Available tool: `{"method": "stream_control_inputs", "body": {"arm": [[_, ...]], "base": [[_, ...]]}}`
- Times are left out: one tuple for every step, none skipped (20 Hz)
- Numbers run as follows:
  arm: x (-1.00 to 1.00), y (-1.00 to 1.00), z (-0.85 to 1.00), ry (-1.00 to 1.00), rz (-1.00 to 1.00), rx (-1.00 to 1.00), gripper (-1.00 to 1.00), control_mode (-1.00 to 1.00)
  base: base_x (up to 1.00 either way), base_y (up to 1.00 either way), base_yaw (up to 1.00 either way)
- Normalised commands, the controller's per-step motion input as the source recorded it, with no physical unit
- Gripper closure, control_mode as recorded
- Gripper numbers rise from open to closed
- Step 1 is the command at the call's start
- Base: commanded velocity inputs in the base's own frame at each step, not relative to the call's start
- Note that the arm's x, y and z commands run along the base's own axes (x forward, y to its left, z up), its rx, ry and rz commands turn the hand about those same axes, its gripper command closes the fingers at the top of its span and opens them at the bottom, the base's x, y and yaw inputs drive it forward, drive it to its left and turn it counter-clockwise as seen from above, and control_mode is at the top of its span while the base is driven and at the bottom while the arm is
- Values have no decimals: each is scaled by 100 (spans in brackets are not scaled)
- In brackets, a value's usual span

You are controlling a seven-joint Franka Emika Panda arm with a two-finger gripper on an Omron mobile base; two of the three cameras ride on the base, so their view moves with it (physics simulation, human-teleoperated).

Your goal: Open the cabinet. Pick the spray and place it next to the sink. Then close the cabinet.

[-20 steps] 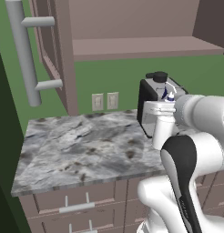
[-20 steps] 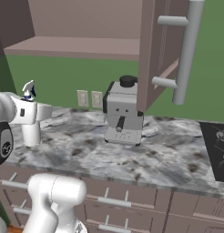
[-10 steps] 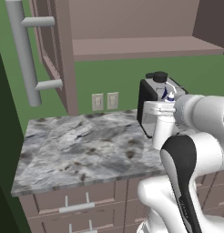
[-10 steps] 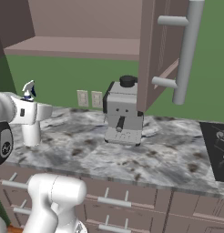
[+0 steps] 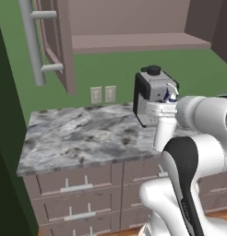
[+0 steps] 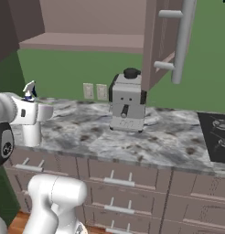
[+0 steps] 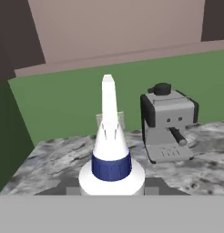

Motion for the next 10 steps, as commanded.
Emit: {"method": "stream_control_inputs", "body": {"arm": [[0,0,0,0,0,0,100,100],[0,0,0,0,0,0,100,100],[0,0,0,0,0,0,100,100],[0,0,0,0,0,0,100,100],[0,0,0,0,0,0,100,100],[0,0,0,0,0,0,100,100],[0,0,0,0,0,0,100,100],[0,0,0,0,0,0,100,100],[0,0,0,0,0,0,100,100],[0,0,0,0,0,0,100,100]], "base": [[-81,-6,0],[-79,-6,0],[-74,-3,0],[-63,-5,0],[-56,-5,-2],[-36,-6,-47],[-6,0,-82],[0,7,-99],[0,5,-100],[0,5,-100]]}}
